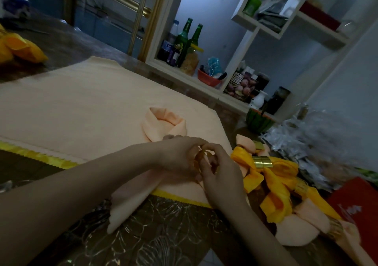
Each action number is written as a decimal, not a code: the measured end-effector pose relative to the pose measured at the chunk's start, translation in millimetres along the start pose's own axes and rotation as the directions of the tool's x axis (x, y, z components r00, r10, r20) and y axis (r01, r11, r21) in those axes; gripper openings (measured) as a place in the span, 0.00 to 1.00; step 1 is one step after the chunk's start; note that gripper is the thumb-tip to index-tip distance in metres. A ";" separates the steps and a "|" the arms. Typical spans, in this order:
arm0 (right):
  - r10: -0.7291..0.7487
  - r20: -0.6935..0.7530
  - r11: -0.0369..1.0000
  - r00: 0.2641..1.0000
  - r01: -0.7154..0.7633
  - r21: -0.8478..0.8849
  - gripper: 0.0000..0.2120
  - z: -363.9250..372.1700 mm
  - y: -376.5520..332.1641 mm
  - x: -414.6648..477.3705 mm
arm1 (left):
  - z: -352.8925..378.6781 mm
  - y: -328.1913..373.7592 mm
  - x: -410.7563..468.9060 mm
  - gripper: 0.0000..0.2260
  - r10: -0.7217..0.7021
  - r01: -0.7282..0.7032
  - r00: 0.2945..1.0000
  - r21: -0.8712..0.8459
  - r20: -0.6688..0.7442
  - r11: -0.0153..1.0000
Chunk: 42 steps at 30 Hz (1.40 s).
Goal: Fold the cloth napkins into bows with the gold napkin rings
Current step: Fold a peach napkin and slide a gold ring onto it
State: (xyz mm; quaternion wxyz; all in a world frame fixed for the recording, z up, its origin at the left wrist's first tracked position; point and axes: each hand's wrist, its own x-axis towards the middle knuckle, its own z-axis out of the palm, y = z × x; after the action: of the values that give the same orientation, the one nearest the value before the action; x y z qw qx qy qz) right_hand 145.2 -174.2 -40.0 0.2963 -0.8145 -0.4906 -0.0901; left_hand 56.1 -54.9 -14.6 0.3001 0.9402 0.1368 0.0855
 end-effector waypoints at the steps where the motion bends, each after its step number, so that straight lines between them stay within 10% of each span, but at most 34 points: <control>1: 0.023 0.016 0.999 1.000 -0.024 0.038 0.13 -0.2 1.1 0.8 | 1.3 -1.9 1.0 0.25 0.006 -0.006 1.000 -0.029 -0.009 1.000; 21: 0.053 -0.154 0.994 0.987 -0.037 0.106 0.08 11.6 6.1 1.1 | 13.0 -8.9 11.7 0.21 0.360 -0.262 0.906 0.373 -0.223 0.890; 30: -0.225 -0.428 0.974 0.875 0.202 -0.098 0.06 10.5 6.9 2.4 | 11.2 -9.1 11.9 0.19 0.310 -0.241 0.887 0.231 -0.343 0.943; 35: -0.114 -0.439 0.991 0.891 0.134 0.015 0.05 12.1 7.9 1.9 | 15.7 -10.0 12.7 0.17 0.309 -0.213 0.906 0.319 -0.290 0.924; 42: -0.334 -0.449 0.942 0.829 0.274 -0.195 0.10 7.1 7.3 5.3 | 15.4 -20.2 10.0 0.14 0.199 -0.135 0.913 0.196 -0.355 0.971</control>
State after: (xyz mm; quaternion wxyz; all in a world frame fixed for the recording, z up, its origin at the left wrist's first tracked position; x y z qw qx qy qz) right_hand 153.1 -168.7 -46.2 0.3389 -0.6953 -0.5196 -0.3628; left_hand 65.2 -44.3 -38.1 0.1803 0.9369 0.1168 0.2759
